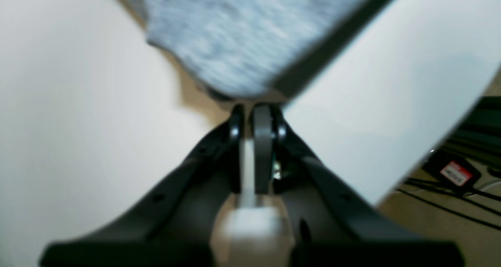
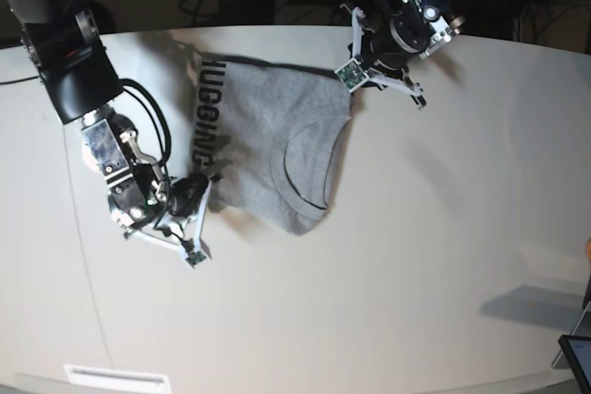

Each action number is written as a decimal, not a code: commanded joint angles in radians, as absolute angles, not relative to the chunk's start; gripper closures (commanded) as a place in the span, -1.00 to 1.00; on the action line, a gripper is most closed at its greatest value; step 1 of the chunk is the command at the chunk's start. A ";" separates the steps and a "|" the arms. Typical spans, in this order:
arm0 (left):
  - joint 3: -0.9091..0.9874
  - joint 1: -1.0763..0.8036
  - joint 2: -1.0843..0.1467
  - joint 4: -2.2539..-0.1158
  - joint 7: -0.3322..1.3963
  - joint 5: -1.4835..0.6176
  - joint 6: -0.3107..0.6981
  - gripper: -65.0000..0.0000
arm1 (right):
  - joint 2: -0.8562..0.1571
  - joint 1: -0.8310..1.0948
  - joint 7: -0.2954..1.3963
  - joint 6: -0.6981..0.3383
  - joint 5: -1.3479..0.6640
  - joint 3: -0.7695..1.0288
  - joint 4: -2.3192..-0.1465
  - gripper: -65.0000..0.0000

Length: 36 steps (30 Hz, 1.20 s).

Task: Fold the T-shirt properly
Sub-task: 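Rotate the folded shirt with both grippers so the printed edge lies straight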

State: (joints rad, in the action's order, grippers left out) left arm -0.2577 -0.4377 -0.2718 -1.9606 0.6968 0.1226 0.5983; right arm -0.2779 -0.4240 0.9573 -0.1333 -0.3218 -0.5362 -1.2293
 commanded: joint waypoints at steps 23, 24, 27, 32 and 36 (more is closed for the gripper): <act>-0.255 -0.277 -0.280 -1.810 0.693 0.124 0.591 0.88 | -0.291 -0.398 1.007 -0.130 -0.314 -0.530 -1.247 1.00; -0.255 -0.269 -0.280 -1.801 0.693 0.124 0.591 0.88 | -0.291 -0.394 1.013 -0.130 -0.312 -0.530 -1.247 1.00; -0.255 -0.255 -0.280 -1.773 0.693 0.124 0.591 0.88 | -0.294 -0.386 1.018 -0.130 -0.312 -0.530 -1.270 1.00; -0.263 -0.225 -0.278 -1.755 0.693 0.124 0.591 0.88 | -0.329 -0.374 1.058 -0.130 -0.312 -0.527 -1.333 1.00; -0.262 -0.189 -0.277 -1.724 0.693 0.120 0.593 0.88 | -0.357 -0.340 1.073 -0.128 -0.312 -0.524 -1.408 1.00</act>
